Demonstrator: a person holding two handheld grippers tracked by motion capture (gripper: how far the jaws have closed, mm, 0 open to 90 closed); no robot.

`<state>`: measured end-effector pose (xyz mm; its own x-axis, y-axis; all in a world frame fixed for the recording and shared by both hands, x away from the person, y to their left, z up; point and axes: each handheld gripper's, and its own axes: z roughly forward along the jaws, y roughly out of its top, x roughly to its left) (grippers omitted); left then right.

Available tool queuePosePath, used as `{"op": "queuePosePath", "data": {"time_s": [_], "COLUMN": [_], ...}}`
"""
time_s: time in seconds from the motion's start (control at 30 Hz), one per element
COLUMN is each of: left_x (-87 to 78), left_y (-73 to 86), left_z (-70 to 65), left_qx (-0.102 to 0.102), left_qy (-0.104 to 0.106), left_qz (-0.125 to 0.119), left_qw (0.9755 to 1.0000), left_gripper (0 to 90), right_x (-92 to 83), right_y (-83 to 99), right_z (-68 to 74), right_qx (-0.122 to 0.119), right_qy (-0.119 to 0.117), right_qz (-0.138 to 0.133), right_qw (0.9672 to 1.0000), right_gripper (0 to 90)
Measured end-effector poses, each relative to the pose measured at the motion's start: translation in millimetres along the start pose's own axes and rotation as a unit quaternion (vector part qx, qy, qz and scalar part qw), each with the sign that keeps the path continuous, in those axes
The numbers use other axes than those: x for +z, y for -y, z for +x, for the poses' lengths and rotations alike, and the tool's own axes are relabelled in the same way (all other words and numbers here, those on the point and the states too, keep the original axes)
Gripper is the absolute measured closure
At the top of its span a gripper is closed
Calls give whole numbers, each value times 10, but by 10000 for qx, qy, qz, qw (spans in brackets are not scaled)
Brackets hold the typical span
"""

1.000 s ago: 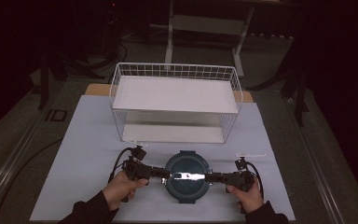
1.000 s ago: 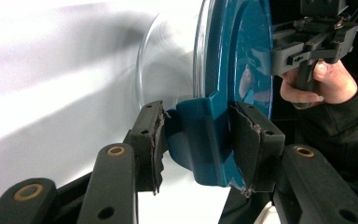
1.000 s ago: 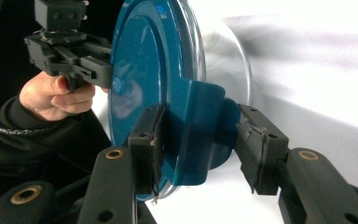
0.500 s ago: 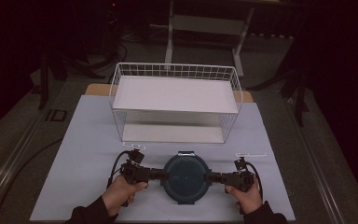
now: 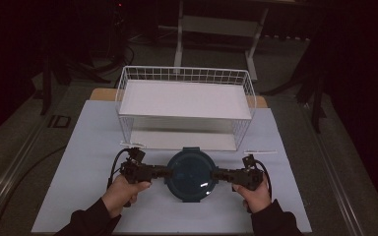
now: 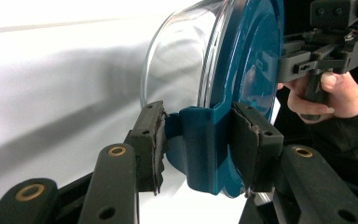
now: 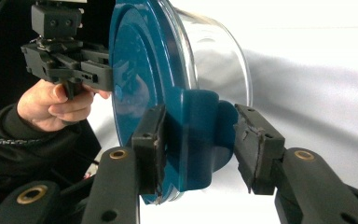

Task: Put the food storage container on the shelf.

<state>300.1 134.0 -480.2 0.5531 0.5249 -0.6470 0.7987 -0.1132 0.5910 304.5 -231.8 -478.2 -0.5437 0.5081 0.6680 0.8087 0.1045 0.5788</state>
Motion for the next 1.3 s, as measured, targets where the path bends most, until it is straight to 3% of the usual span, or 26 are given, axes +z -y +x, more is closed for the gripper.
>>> {"op": "queuePosePath", "data": {"time_s": [0.17,0.27,0.47,0.63,0.83,0.93,1.0,1.03,1.1,1.23,1.27,1.3], "left_x": [-49,-40,15,86,182,210,233,255,269,313,328,325], "left_y": [-164,-220,-352,-442,-468,-477,-497,-497,-523,-555,-563,-575], "left_z": [47,89,197,295,428,476,512,499,522,554,579,619], "left_qx": [243,270,308,456,365,465,530,362,498,336,306,379], "left_qy": [-119,-128,-221,-252,-312,-341,-379,-348,-442,-516,-511,-508], "left_qz": [-158,-254,-418,-519,-734,-789,-794,-822,-781,-738,-735,-773], "left_qw": [9995,9992,9984,9973,9961,9952,9947,9954,9947,9954,9955,9950], "left_gripper": [566,566,566,566,565,564,564,564,564,564,564,564], "right_x": [61,86,145,171,266,290,304,315,330,375,379,402], "right_y": [-185,-268,-434,-547,-639,-657,-667,-669,-668,-663,-660,-663], "right_z": [-34,-61,-174,-277,-425,-462,-484,-500,-531,-578,-575,-612], "right_qx": [-230,-326,-384,-427,-483,-551,-555,-521,-516,-513,-354,-457], "right_qy": [-54,-29,18,60,183,245,297,321,379,536,486,570], "right_qz": [-140,-209,-314,-414,-498,-551,-568,-580,-585,-610,-550,-629], "right_qw": [9996,9992,9988,9982,9974,9967,9964,9964,9962,9954,9967,9953], "right_gripper": [560,560,560,559,557,555,554,554,553,551,550,550]}}
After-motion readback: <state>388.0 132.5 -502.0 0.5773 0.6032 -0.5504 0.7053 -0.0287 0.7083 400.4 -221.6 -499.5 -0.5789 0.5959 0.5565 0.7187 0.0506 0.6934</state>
